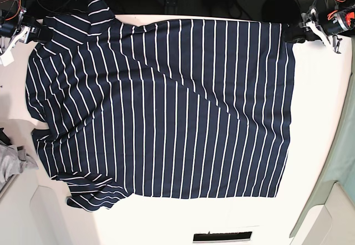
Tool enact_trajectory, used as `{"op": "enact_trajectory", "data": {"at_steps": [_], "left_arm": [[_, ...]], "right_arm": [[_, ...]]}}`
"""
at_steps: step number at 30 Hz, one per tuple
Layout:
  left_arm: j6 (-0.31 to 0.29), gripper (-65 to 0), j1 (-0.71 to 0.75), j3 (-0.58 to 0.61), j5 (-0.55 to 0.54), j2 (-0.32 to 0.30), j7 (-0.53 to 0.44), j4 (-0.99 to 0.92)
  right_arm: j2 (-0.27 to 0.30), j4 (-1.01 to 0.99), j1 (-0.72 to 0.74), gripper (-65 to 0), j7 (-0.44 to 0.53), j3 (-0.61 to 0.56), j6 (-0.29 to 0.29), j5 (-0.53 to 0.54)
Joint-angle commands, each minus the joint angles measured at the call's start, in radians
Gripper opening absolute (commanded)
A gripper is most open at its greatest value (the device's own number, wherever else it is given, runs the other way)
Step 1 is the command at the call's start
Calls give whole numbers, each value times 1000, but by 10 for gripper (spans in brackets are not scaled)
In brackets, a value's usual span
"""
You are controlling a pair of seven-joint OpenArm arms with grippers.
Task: Layout the t-shirt on the table in an organized manner, then fold the t-shirt properly
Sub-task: 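Grasp the shirt's collar-side edge with both grippers, then lift the held edge with both grippers and fold it over the shirt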
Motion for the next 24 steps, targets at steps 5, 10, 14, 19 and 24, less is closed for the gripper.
{"op": "enact_trajectory", "data": {"at_steps": [5, 10, 14, 19, 24], "left_arm": [[14, -566, 9, 2, -26, -11, 38, 2], [14, -650, 9, 0, -103, -13, 33, 3], [14, -650, 10, -41, -187, -14, 47, 29], [14, -650, 14, -132, -252, -14, 120, 86], [14, -650, 38, -163, -352, -29, 192, 143]], "right_arm": [[-5, 2, -2, -609, -44, -3, -6, -35], [-4, 2, -1, -650, -45, -3, -6, -35], [9, 3, -2, -650, -81, -3, -4, -25], [53, 5, -12, -650, -127, -2, -3, 35], [90, 7, -13, -650, -222, -1, 20, 151]]}}
